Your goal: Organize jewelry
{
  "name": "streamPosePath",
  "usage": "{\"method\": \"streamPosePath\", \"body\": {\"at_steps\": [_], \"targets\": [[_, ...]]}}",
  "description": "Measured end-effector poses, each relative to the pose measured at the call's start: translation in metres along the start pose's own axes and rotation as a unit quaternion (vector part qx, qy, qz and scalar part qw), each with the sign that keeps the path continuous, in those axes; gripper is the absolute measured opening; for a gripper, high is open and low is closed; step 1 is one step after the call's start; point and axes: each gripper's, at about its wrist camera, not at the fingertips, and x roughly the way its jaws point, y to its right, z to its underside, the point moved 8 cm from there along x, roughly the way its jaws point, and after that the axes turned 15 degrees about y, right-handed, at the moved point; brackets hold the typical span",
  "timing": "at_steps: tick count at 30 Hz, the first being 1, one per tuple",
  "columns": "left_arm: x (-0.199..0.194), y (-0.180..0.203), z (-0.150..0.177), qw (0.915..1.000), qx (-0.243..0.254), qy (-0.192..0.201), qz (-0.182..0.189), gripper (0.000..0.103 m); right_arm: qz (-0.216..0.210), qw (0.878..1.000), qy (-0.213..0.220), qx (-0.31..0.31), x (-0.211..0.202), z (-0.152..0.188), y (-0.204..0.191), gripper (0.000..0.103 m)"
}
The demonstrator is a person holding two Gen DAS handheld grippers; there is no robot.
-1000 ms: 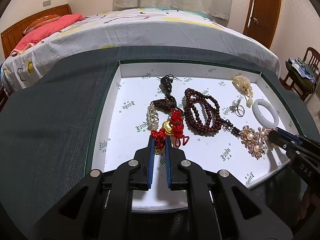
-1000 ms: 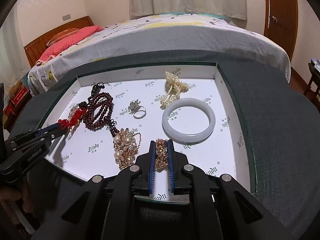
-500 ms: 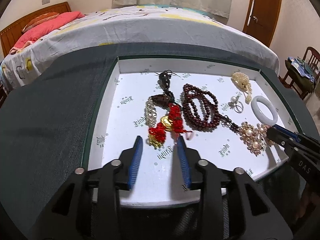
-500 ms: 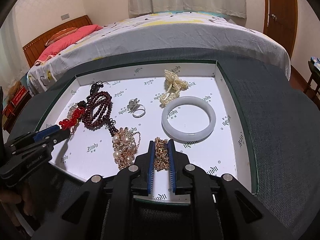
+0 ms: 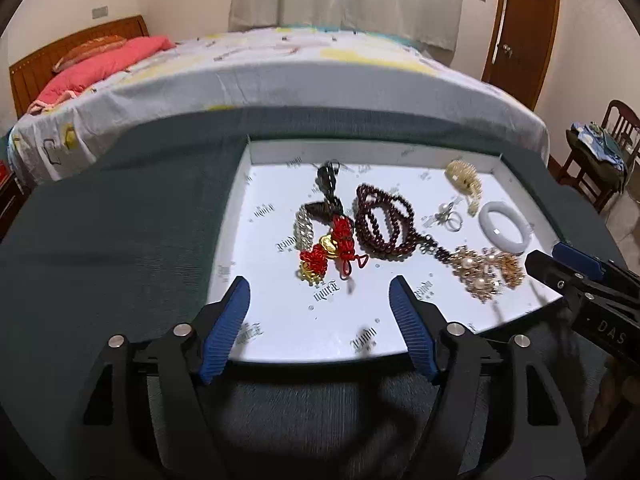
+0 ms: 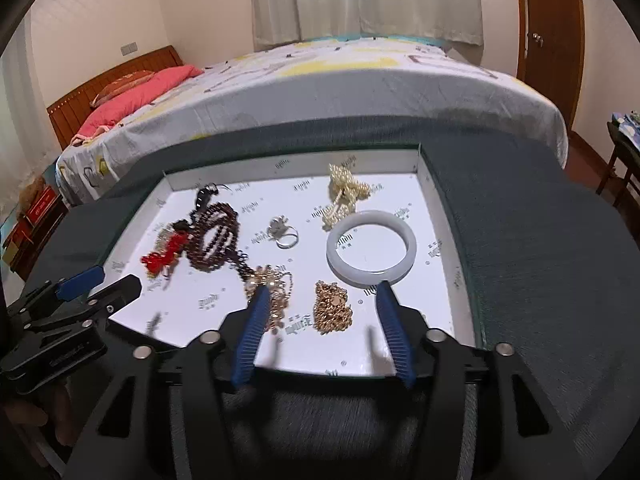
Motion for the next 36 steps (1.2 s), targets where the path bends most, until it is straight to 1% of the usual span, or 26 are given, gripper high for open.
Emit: {"method": "streamPosePath", "body": {"at_steps": [4,8,10,18,21,27,32,36], "targets": [[-0.038,-0.003,-0.012,0.9994,-0.005,0.033,-0.008,0.081,0.004,1.000,0.021,-0.005,-0.029,-0.008,-0.007,0.068],[-0.080,-0.005,-0.025,0.9974,-0.003,0.070,-0.016,0.088,0.007,0.999,0.041,-0.011,-0.062,-0.016,-0.014,0.072],[-0.101,-0.006,-0.031,0.9958,0.002,0.089,-0.024,0.090,0.010,0.998,0.053,-0.015,-0.080,-0.020,-0.018,0.076],[-0.174,-0.012,-0.047,0.9884,0.003,0.145,-0.047,0.094,0.008,0.994,0.103,-0.031,-0.144,-0.038,-0.035,0.080],[-0.197,-0.015,-0.048,0.9860,0.002,0.158,-0.053,0.095,0.007,0.992,0.120,-0.035,-0.166,-0.045,-0.039,0.080],[-0.232,-0.018,-0.050,0.9817,-0.003,0.182,-0.057,0.097,0.009,0.988,0.151,-0.039,-0.200,-0.057,-0.044,0.081],[-0.249,-0.018,-0.052,0.9791,-0.002,0.194,-0.063,0.099,0.015,0.984,0.168,-0.048,-0.220,-0.061,-0.047,0.081],[-0.257,-0.014,-0.051,0.9786,-0.001,0.198,-0.058,0.099,0.016,0.983,0.176,-0.047,-0.230,-0.062,-0.046,0.082]]}}
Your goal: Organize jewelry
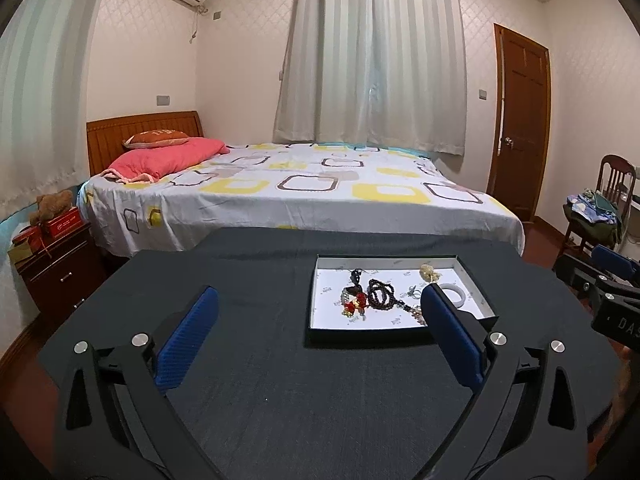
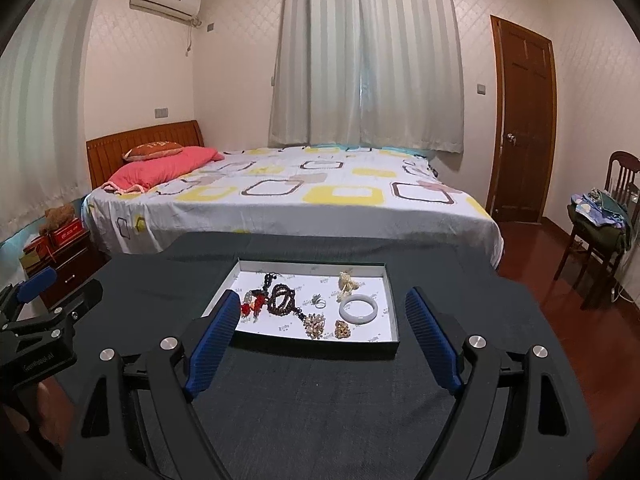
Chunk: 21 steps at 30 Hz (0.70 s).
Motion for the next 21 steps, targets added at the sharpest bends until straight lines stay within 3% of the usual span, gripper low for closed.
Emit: {"method": "streamPosePath", "body": {"at_steps": [21], "targets": [[-0.0060,0.0012,0.0021,0.9999,-0.013,-0.006,0.004,0.099,-0.002,1.000,0.003,-0.003,-0.0090,-0.0018,-0.0022,0.082]]}}
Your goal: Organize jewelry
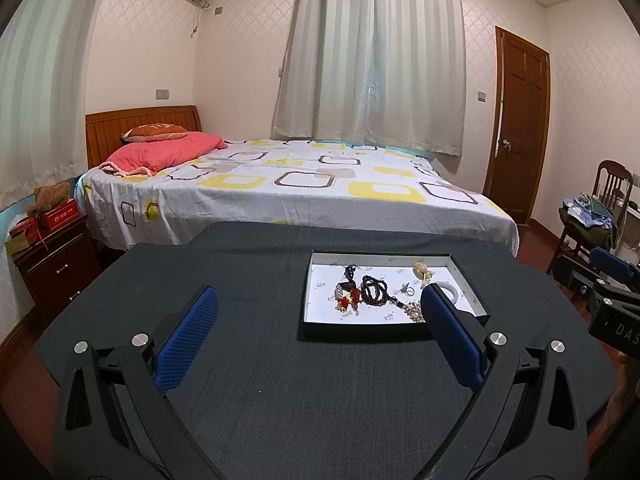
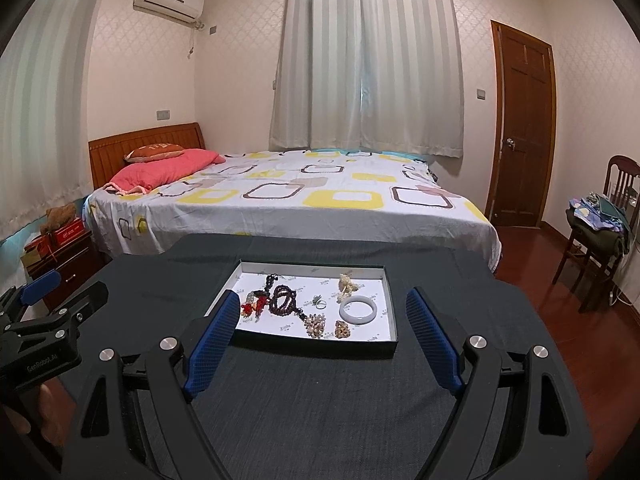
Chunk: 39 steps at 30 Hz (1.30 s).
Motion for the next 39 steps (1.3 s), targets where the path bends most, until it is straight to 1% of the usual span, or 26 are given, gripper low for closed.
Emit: {"method": "streamPosePath", "body": {"at_steps": [17,23,27,30,39], "targets": [[0.000,0.001,0.005,1.0000,-0.004,-0.006,0.002,0.099,-0.002,1.000,-0.005,0.000,0.002,0.004,-0.001,0.082],[0.000,0.004,0.008,1.0000,0.003,-0.007,0.000,0.099,-0.002,1.000,-0.005,0.000,0.002,0.005,-0.001,0.082],[-0.001,0.004,0.007,1.0000,0.004,-0.002,-0.004,0.099,-0.003,1.000,-0.007,0.000,0.003,0.007,-0.003,0.082],[-0.002,0.005,0.007,1.0000,0.005,0.001,0.002,0.099,-0.005,1.000,-0.009,0.000,0.003,0.010,-0.004,0.082],[0.007,0.004,0.016,0.9997,0.000,-0.022,0.012,0.099,-0.005,1.000,-0.020,0.001,0.009,0.018,-0.003,0.082]]}}
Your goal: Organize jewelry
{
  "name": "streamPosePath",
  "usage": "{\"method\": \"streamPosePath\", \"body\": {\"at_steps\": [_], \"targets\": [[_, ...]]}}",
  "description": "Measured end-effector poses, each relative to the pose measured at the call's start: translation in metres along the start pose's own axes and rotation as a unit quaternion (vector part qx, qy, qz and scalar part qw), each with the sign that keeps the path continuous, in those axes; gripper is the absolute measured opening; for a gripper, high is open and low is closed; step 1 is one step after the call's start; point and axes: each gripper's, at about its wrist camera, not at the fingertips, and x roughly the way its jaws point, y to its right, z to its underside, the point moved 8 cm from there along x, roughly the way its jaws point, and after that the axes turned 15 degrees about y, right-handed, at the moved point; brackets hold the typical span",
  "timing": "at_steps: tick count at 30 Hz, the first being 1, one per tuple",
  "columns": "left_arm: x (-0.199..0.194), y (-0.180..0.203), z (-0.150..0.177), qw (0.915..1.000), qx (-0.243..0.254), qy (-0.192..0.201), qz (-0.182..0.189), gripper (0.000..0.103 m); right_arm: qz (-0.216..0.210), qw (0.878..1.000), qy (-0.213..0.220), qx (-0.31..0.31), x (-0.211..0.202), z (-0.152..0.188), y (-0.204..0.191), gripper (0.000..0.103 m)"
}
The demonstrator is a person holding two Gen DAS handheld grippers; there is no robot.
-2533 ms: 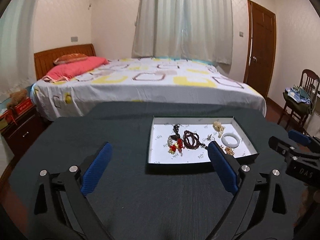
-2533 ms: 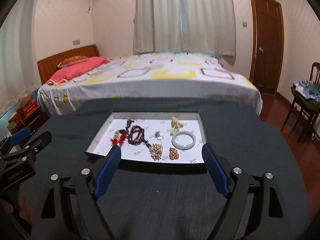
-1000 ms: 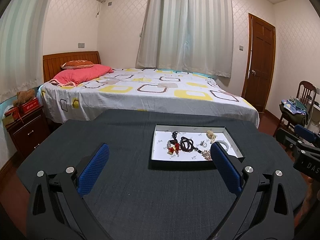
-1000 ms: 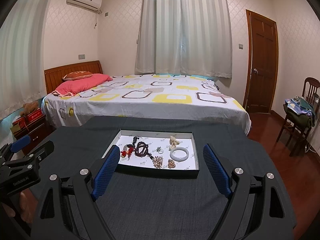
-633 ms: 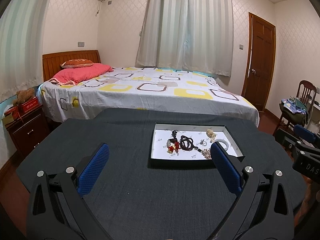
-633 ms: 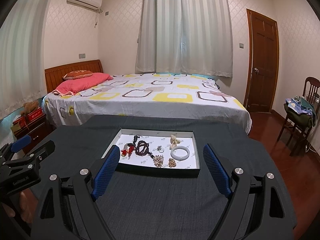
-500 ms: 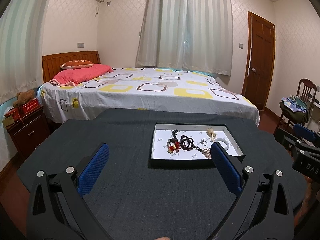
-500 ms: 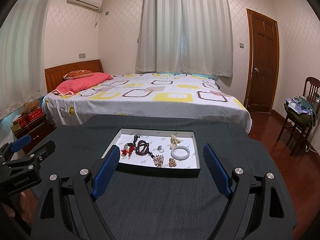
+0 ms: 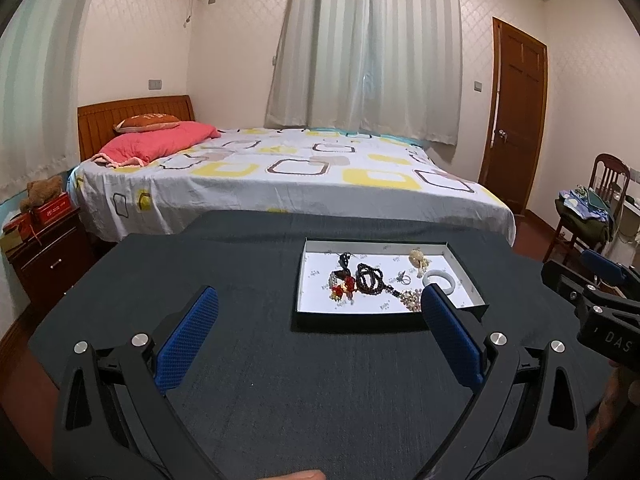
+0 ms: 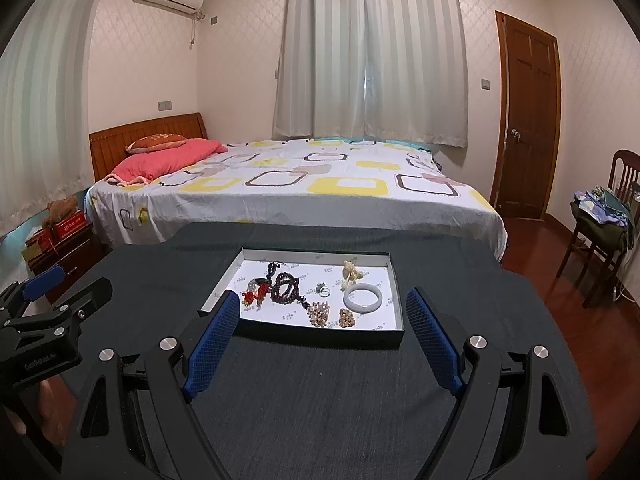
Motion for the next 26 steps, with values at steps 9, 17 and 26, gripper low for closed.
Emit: {"method": "streamPosePath", "body": {"at_steps": [9,17,26], "targets": [[0.014,-0.004,0.004,1.0000,0.002,-0.008,0.000,0.099,-0.001,1.000,-0.016,0.002,0.010,0.010,0.002,0.082],[0.032,0.006,0.020,0.9989,0.024,-0.030,0.027,0.099,0.001,0.999,-0.036,0.007,0.024,0.024,0.005,0.082],[0.068,-0.006,0.038,0.9979,0.023,-0.060,0.006,0.099,0.013,0.998,-0.058,0.010,0.046,0.041,0.016,0.082]]}}
